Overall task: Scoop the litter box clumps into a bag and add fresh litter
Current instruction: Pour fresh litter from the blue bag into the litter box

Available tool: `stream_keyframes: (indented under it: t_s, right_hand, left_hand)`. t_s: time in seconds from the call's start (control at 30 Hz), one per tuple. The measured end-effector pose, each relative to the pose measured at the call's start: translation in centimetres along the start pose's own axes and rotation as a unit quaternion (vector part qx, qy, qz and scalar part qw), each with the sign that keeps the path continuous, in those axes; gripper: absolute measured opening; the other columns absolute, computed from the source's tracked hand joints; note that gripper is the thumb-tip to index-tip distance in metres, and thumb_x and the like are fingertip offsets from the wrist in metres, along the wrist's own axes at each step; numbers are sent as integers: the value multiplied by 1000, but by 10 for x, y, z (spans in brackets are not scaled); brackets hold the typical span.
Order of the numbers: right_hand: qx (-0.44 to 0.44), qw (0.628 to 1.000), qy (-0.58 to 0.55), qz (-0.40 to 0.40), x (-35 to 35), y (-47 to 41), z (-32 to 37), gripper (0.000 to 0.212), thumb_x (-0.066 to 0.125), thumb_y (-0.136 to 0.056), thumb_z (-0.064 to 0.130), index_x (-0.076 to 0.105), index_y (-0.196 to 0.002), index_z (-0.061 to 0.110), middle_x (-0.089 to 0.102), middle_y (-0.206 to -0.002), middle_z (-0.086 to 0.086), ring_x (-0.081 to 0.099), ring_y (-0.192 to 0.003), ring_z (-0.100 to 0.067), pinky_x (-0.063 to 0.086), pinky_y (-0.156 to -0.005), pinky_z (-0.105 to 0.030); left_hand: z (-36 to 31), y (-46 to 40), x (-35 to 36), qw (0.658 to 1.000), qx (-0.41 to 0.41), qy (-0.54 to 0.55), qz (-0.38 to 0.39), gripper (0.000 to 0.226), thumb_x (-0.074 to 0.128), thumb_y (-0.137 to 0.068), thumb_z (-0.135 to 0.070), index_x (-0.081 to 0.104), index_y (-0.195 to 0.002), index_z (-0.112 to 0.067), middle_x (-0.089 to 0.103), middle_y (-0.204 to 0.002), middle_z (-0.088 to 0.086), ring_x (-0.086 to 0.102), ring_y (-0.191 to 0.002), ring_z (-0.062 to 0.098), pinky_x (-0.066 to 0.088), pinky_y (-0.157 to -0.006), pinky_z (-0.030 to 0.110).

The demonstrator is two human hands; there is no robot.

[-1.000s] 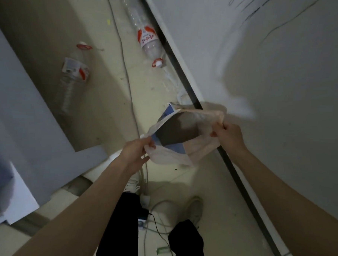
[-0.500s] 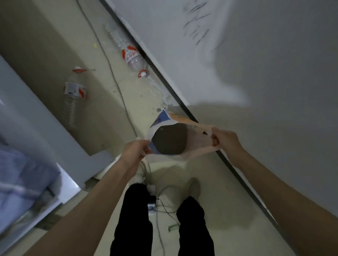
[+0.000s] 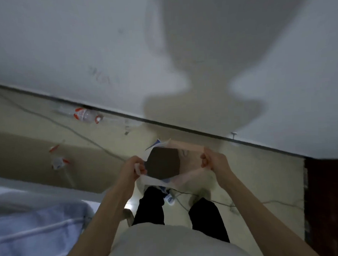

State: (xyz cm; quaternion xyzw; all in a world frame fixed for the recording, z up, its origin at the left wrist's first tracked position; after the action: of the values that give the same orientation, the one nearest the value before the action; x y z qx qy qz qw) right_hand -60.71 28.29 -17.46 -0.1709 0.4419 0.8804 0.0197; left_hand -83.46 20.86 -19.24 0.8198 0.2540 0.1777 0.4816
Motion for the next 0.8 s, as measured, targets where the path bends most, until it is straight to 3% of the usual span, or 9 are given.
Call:
stream_keyframes:
  t_s: [0.13,0.27,0.4,0.57,0.63,0.8]
  right_hand:
    - [21,996,-74,-42,-60,28,-29,35,53,-92,27,61,-66,6,53,-58,-7,50,-55,-18,42,-61,-25]
    - [39,986,-134,-94,-125,58,-82,35,51,-93,26,60,-65,8,53,-55,-6,50,-53,-16,42,-54,-20]
    - [64,960,-231,-143,-188,84,-149,34,48,-93,19,59,-63,8,52,-54,-5,48,-52,-16,40,-54,-21]
    - [48,940,-288,-178,-273,122,-217,36,44,-96,24,57,-66,8,49,-56,-4,46,-54,-14,39,-54,-20]
    - [46,928,-311,-199,-303,143,-247,37,43,-96,25,58,-66,9,49,-56,-4,47,-55,-14,39,-55,-21]
    - [75,869,-400,-282,-355,201,-336,39,44,-96,26,57,-64,9,51,-56,-3,47,-55,-14,39,-57,-23]
  left_hand:
    - [0,31,49,993,13,-111,46,19,42,-82,-3,48,-64,-6,48,-67,9,45,-58,18,41,-60,26]
    - [31,63,106,965,20,-244,98,20,41,-83,-3,47,-64,-9,47,-67,8,44,-59,18,38,-61,27]
    - [77,104,166,945,34,-303,121,20,41,-79,-2,41,-60,-9,45,-63,9,41,-57,19,34,-57,24]
    - [139,159,250,899,77,-391,180,17,43,-84,-7,46,-68,-11,48,-73,8,44,-63,17,38,-65,27]
    - [169,182,278,877,77,-420,220,18,42,-87,-8,46,-70,-11,46,-70,5,43,-61,14,38,-61,25]
    - [256,240,343,802,62,-528,273,27,41,-88,-4,40,-62,-11,41,-67,7,38,-58,18,34,-57,26]
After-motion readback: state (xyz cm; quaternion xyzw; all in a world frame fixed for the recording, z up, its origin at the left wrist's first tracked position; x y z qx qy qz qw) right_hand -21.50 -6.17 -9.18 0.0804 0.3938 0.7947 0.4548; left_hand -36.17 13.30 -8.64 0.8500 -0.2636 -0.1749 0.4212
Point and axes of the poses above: each hand's wrist, its own y-axis away from the middle knuckle, its own x-axis out of the palm, z = x × y, the point moved 1 cm from there along -y, towards the middle knuckle
